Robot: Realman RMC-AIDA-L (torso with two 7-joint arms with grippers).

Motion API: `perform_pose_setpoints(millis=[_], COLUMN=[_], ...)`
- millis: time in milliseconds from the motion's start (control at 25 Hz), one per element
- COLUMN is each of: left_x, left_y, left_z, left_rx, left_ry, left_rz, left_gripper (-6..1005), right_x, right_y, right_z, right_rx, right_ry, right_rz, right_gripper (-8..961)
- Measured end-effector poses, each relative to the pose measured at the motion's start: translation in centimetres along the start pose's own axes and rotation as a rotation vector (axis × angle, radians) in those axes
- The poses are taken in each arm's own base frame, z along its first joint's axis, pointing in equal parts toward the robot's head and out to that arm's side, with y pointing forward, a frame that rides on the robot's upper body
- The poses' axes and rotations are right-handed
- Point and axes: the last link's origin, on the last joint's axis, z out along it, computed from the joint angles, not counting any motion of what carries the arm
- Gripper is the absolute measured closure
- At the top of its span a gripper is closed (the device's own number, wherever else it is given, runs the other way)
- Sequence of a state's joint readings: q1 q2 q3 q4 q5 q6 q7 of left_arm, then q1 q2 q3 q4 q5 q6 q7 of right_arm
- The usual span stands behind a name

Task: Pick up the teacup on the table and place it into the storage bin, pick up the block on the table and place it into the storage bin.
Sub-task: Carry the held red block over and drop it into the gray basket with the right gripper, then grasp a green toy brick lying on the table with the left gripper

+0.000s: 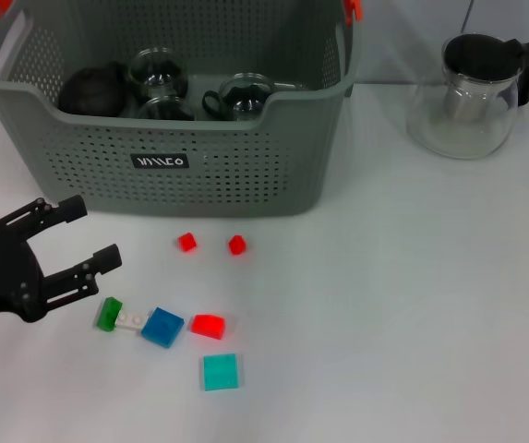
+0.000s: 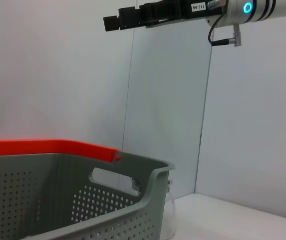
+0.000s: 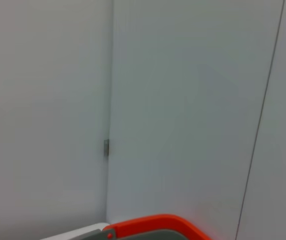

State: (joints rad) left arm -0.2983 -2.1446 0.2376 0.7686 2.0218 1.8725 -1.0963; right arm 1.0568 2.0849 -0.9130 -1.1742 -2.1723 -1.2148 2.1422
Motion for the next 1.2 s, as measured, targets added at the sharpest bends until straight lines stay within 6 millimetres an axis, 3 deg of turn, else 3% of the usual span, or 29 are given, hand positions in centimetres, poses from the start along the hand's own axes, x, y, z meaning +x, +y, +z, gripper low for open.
perform_pose_setpoints(millis=[200,320,560,760,880,1040,1200], left_x=[0.0,0.1,0.1,0.2,0.2,0.3,0.3], left_y=[0.1,0.2,0.2,-0.2,-0.7,-1.6,-2.4], left_z=[-0.1,-0.3,-0.6,-0.4,0.1,1.9,3.7], left_rx=[-0.003,-0.010,-0.044,-0.100,-0.126,-0.142,-0.154], left_ry=[0.002,0.006,-0.063,-0.178,-0.248,-0.335,-0.392], left_rz=[-0.003,-0.001,0.020,0.061,0.110,0.194,0.246], left_gripper=[201,202,202,202,202,203,203], right_x=[0.9,3.0,10.9,18.3,21.5,23.4,23.7], right_y=[1.2,2.4,6.0,8.1,8.7,9.0,8.9], right_z=[-2.2,-4.3,-7.5,-7.6,-7.3,-7.0,-6.7], right_rx=[-0.143,-0.277,-0.506,-0.548,-0.556,-0.550,-0.533], right_ry=[-0.073,-0.116,-0.020,0.126,0.202,0.274,0.279], right_rz=[0.003,0.010,-0.001,0.077,0.153,0.194,0.212], right_gripper=[72,20,6,6,6,6,7])
